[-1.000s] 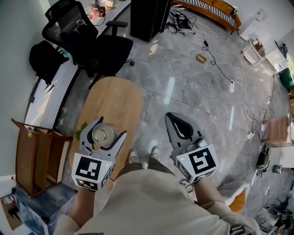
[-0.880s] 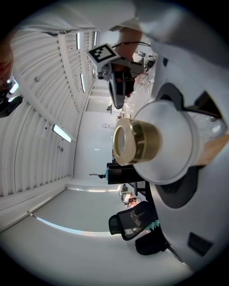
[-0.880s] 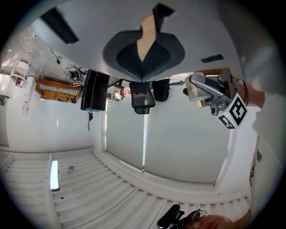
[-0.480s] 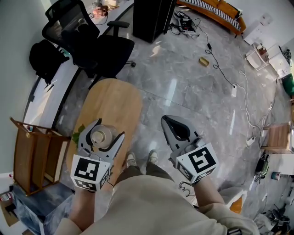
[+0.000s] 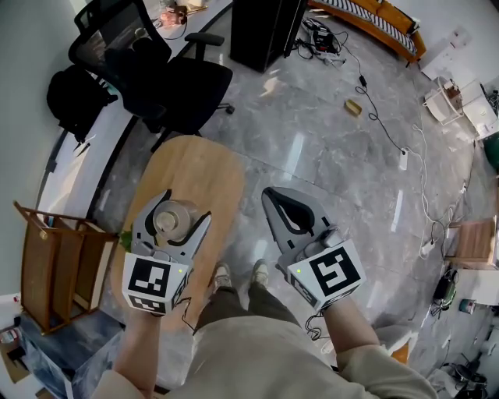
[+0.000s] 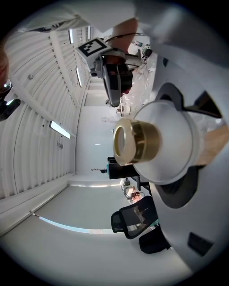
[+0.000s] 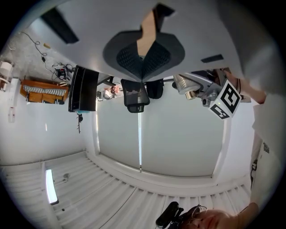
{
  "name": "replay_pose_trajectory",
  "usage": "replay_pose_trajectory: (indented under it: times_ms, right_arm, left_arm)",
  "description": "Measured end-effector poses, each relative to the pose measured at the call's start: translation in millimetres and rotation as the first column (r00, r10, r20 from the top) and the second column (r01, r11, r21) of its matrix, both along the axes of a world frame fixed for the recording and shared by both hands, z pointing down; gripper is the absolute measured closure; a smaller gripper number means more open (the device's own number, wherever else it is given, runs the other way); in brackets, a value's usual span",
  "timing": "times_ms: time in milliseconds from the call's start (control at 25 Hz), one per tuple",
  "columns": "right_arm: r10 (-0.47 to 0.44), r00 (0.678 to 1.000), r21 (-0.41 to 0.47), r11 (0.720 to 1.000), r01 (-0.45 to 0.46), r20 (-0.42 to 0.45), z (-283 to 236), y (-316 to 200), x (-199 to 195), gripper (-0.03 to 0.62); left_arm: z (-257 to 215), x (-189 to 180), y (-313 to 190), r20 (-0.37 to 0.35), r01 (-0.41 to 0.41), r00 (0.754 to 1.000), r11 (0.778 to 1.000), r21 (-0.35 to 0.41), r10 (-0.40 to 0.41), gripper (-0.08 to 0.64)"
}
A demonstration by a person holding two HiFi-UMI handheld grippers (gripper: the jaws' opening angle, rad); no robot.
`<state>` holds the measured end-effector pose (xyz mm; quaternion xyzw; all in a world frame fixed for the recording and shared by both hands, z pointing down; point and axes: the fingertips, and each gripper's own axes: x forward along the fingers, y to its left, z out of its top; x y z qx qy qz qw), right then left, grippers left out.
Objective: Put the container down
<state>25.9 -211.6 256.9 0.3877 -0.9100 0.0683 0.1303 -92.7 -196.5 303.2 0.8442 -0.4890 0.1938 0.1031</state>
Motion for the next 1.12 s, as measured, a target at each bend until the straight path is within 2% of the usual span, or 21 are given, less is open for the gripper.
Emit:
replay_pose_trajectory:
  times_ms: [240,400,680,960,1120]
  right_arm:
    - [-0.024,1.000,0.017,1.000,0.024,0.000,28,-36,-25,0.595]
    - [-0.028,0.999,-0.008,1.000,0.027,-0.018,67,-60,-39,0.595]
    - [0.038,0.999,-0.090,0.995,-0.035,0.035,142,-102,-41,0.595]
    - [0.046,0.998,-0.140,0.989,-0.050,-0.036,223,-119,-27,0.595]
    - [0.033,0.997,-0.165,0.985,-0.043,-0.063,270,-122,-31,0.595]
  left_arm:
    - [26,-8,-39,0.000,0.016,1.000,0.999,0.037,-0.016,0.227]
    - [53,-10,-62,-0.017,0.013,1.000,0.998,0.056,-0.012,0.227]
    - [132,-21,-97,0.007,0.032,0.999,0.999,-0.008,-0.032,0.227]
    - [214,-17,-113,-0.021,0.050,0.999,0.999,-0.021,-0.050,0.228]
    - [271,-15,-120,-0.030,0.040,0.999,0.997,-0.066,-0.042,0.228]
